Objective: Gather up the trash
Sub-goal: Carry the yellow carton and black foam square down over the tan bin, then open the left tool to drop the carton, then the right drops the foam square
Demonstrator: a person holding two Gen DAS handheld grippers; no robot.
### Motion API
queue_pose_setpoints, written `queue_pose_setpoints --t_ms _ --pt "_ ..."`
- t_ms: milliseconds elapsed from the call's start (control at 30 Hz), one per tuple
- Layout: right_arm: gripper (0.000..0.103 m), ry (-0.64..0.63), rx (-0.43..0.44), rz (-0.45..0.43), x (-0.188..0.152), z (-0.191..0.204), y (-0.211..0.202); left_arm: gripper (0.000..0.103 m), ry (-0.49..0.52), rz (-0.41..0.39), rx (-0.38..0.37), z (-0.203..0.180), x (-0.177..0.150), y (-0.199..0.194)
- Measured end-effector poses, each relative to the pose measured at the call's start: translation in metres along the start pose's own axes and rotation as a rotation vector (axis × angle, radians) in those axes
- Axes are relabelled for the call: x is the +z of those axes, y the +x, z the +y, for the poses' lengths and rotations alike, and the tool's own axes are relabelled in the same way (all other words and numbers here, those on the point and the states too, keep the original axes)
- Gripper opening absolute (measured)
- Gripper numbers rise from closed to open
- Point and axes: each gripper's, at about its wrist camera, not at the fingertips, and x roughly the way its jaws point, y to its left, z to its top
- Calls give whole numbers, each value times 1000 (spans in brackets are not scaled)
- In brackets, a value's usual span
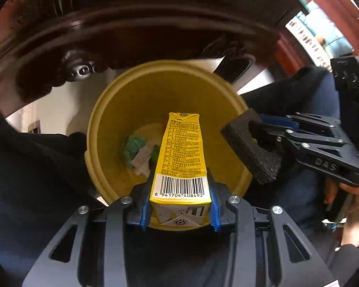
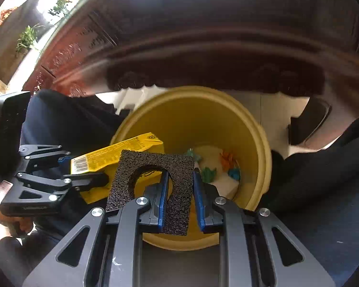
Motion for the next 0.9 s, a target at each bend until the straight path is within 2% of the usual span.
queue_pose_setpoints --t_ms 233,667,700,733,800,900 --pt "20 6 9 32 -2 -3 13 38 15 32 23 -3 11 21" --pt "20 30 18 56 0 -6 21 38 8 66 4 -3 23 31" --pt "20 31 17 55 0 -5 20 43 7 67 1 -2 23 32" --pt "20 32 18 54 0 -5 20 59 6 66 0 -2 24 32" --pt "20 35 17 50 0 -6 20 71 11 60 -1 -3 24 32" --pt "20 36 18 51 0 -7 21 71 14 58 1 -4 25 31"
